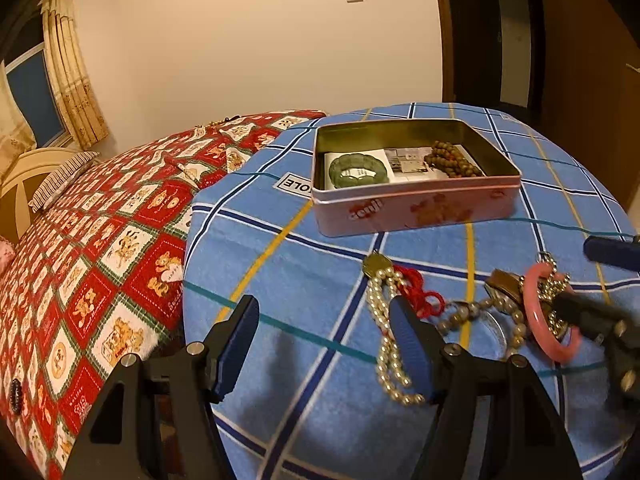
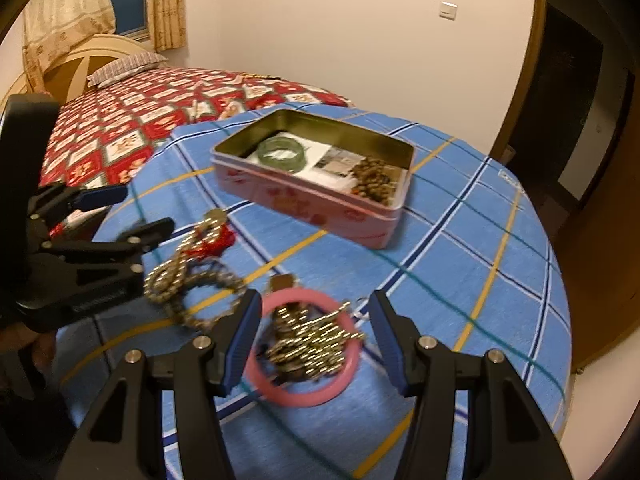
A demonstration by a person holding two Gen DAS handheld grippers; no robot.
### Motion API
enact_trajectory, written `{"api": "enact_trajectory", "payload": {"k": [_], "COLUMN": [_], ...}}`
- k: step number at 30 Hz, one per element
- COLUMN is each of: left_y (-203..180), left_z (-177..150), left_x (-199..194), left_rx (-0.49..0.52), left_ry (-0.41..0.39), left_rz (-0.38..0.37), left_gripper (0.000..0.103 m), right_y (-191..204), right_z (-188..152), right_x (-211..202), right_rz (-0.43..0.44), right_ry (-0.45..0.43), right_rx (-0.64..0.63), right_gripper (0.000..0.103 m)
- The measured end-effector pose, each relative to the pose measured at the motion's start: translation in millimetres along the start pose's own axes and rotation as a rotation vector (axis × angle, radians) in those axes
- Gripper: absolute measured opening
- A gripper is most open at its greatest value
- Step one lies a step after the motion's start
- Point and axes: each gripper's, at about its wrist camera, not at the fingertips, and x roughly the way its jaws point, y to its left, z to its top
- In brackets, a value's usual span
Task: Organize jewelry
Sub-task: 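Grasp the pearl necklace with the left tool while the right tool grasps the pink bangle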
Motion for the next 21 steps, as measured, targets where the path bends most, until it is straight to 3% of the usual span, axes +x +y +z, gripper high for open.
{"api": "enact_trajectory", "payload": {"k": [6,8,10,12,13,15,16,17,19,21], "left_y": [-5.7,-8.8,-11.9,-14.4,-16.3,-18.8,-18.9,-19.6,-19.5,-17.5], "left_z": [-3.8,-4.9,-5.9,-7.4,-8.6,-11.3,-12.9,-14.3,-15.1,-13.5], "left_x": [-4.7,-4.2,-1.8,1.2,3.4,9.9,13.1,15.7,15.0,10.8], "left_rx": [0.001,0.005,0.01,0.012,0.017,0.024,0.017,0.014,0.013,0.002], "left_ry": [-0.003,0.001,0.013,0.021,0.026,0.049,0.066,0.078,0.07,0.053], "left_rz": [-0.028,-0.044,-0.058,-0.083,-0.087,-0.119,-0.147,-0.163,-0.169,-0.184], "left_gripper": [0.068,0.066,0.065,0.064,0.06,0.044,0.029,0.023,0.021,0.011], "right_y": [20.1,24.7,26.7,28.2,27.6,25.0,24.2,24.0,23.0,21.4], "right_z": [-7.3,-9.8,-13.0,-15.3,-15.6,-15.3,-15.6,-15.9,-16.6,-17.5], "right_x": [5.8,8.1,14.9,14.7,14.5,12.7,12.5,12.5,11.6,9.9], "right_rz": [0.036,0.035,0.035,0.01,0.009,0.016,0.017,0.018,0.023,0.029], "right_ry": [0.033,0.042,0.07,0.062,0.061,0.059,0.059,0.059,0.055,0.049], "right_rx": [-0.035,-0.052,-0.062,-0.081,-0.086,-0.076,-0.078,-0.081,-0.076,-0.068], "right_gripper": [0.055,0.048,0.033,0.031,0.025,0.014,0.013,0.013,0.013,0.013]}}
